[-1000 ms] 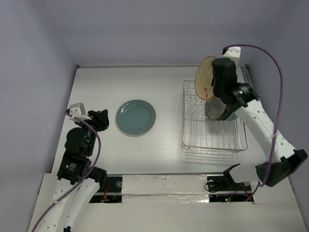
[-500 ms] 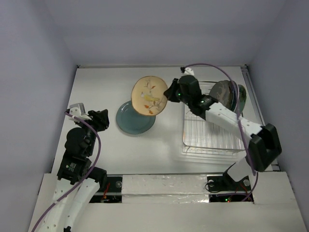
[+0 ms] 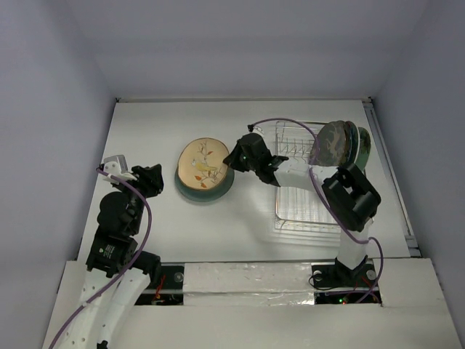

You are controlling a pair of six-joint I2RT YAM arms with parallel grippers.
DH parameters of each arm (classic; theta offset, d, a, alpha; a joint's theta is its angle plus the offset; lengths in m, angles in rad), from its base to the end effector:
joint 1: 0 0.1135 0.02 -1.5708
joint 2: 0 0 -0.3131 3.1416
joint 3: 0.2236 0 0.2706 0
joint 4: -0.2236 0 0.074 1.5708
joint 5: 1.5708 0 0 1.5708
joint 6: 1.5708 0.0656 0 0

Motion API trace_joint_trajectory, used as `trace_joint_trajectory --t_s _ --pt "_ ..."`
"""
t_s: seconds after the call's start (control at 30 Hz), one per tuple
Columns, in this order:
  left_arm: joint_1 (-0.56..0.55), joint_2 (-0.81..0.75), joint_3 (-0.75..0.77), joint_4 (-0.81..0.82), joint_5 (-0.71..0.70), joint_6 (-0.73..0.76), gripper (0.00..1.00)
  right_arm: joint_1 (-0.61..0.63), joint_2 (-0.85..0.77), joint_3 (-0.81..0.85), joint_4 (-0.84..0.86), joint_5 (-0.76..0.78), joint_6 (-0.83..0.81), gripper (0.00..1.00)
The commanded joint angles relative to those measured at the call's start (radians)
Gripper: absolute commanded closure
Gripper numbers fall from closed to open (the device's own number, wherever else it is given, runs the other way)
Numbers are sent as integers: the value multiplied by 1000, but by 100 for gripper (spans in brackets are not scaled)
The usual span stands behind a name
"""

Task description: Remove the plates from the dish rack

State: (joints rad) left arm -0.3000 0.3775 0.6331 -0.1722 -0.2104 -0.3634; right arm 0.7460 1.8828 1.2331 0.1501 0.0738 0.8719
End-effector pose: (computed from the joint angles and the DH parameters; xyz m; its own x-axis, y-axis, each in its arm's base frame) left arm 0.1060 -0.0185 0.3652 0.0423 -0.3770 -0.9253 0.1126 0.9220 -0.3705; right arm 0.3594 0.3255 0.2328 -0.7081 0.3851 -0.5918 -0.1355 0.7484 0.6493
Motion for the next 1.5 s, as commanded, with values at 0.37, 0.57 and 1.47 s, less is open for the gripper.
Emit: trace_joint_trajectory --t_s 0.37,0.57,1.47 --pt "4 3 13 39 3 3 64 30 30 -104 289 -37 118 75" --pt "4 3 11 39 3 1 64 30 7 -149 224 -13 69 48" --pt "4 -12 13 40 3 3 64 -250 -775 -198 -573 725 -370 100"
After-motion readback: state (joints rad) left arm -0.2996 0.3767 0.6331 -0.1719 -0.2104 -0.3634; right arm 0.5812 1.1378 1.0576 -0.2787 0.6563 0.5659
